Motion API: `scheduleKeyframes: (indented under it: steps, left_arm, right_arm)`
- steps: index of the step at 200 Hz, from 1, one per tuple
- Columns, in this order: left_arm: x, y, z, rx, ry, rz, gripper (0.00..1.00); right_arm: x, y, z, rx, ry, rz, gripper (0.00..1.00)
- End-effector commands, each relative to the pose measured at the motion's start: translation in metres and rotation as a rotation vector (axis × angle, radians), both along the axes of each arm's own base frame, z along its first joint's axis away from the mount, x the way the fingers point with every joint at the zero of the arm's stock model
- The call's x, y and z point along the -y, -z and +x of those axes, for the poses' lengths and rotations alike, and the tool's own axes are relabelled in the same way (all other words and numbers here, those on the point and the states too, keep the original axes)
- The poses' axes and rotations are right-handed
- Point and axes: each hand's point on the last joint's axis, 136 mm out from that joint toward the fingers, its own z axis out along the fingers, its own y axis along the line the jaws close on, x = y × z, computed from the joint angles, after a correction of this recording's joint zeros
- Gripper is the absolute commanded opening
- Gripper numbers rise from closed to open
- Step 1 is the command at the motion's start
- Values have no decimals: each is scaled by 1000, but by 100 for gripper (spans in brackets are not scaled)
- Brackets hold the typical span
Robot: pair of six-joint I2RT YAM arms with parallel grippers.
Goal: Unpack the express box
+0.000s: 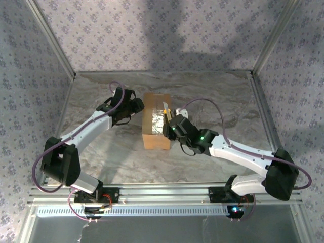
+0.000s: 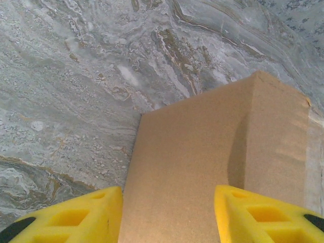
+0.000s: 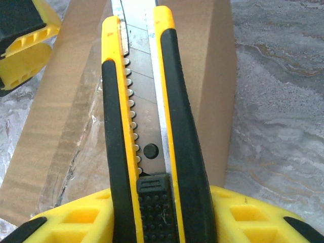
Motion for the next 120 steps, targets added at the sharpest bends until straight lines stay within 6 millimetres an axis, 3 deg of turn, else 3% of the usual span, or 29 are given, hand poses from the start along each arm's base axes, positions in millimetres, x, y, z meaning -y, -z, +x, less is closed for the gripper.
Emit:
scheduleKeyframes:
  steps: [1,78,120]
  left_arm:
    - [7,-13,5,29,20,-6,51]
    - [-7,-7,3,29,-3,26,51]
    - [-13,-3,3,20,-11,32,51]
  right_arm:
    - [6,-5,-5,28,61,4,0]
    - [-6,-3,-12,37,66,20,0]
    - [-24,-4,-16,47,80,69,0]
